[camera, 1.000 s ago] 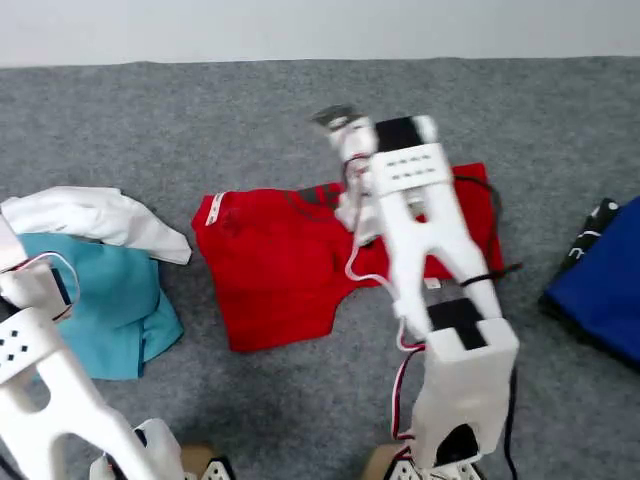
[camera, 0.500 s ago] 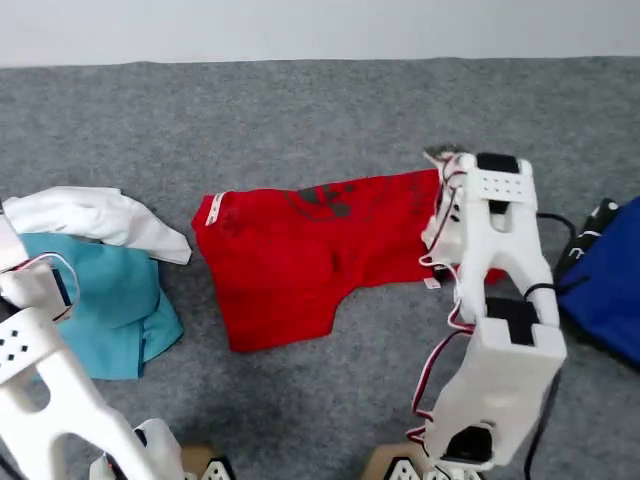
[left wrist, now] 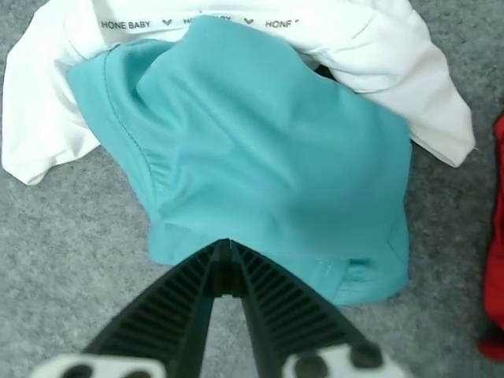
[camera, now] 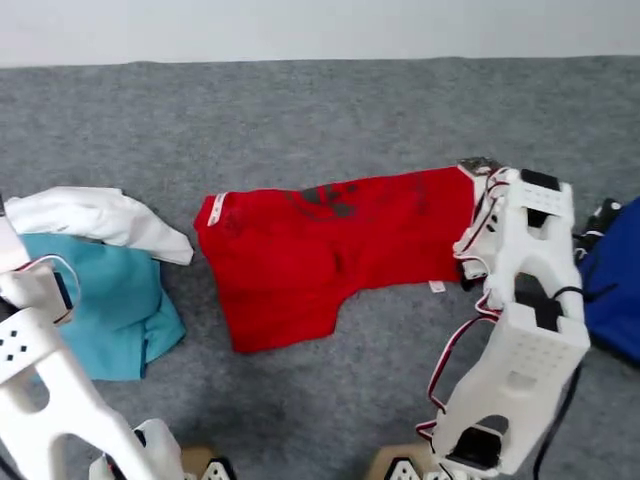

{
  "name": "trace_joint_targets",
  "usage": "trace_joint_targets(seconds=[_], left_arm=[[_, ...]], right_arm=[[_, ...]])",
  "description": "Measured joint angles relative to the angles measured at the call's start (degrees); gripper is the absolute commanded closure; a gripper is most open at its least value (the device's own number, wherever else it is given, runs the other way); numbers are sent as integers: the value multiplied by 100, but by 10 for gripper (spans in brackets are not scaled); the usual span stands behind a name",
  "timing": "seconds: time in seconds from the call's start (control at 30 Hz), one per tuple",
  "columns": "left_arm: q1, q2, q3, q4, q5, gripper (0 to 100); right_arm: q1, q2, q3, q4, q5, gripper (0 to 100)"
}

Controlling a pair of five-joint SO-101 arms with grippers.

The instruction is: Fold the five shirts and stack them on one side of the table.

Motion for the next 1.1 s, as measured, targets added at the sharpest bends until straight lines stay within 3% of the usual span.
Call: trace_joint_targets(seconds=[0.2,0.4,0.8,1.1], left_arm=[[0,0,0,9,0,998],[0,0,0,9,0,998],[0,0,0,9,0,998],[0,0,0,9,0,998]], right_arm=[[448,70,-879,853,114,844],[255,62,-1908,1837,35,844],[-1908,-185,-1371,1837,-826,845],[-2760,255,-1363,1407,-1152,845]])
